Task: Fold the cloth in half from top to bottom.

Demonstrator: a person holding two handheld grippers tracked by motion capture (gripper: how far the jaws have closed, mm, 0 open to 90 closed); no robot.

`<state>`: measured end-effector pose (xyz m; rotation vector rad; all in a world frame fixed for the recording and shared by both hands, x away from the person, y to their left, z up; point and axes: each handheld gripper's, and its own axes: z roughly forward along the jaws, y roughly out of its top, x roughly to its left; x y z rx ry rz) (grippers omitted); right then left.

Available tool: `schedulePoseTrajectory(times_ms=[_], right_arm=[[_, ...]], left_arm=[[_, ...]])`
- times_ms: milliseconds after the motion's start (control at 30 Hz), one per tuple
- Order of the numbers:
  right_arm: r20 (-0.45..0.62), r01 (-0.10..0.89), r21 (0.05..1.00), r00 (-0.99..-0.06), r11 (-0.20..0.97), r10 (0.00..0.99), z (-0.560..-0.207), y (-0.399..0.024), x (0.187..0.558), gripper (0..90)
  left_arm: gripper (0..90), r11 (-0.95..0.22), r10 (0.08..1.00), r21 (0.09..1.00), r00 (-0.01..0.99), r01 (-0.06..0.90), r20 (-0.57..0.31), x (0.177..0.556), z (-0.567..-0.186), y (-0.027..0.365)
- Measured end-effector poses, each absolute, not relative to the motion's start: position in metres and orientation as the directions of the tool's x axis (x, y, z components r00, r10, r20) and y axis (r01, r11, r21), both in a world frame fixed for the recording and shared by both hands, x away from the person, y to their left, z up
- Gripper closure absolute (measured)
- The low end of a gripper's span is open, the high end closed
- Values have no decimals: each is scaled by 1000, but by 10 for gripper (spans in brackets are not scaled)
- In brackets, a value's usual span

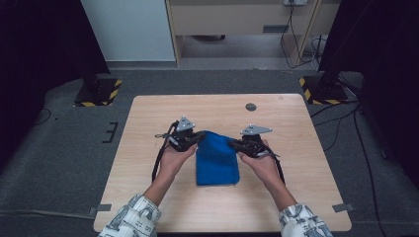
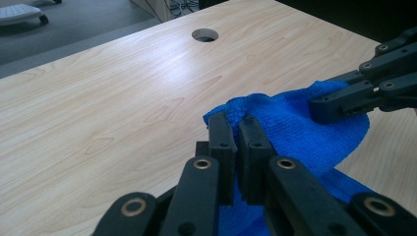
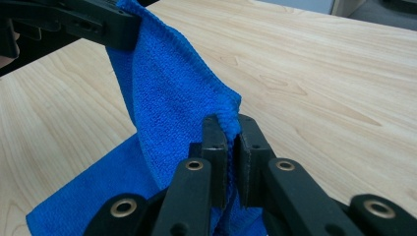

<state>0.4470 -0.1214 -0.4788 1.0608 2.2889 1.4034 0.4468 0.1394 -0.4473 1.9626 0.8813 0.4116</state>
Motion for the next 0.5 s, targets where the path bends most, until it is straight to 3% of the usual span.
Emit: schedulePoseTrajectory(times_ms=[500], right_arm=[[167,446,852,-728,274,665,-480,-119,436,841]], left_arm=[[852,-294,741,849,666,439,-88,422,-465,152]])
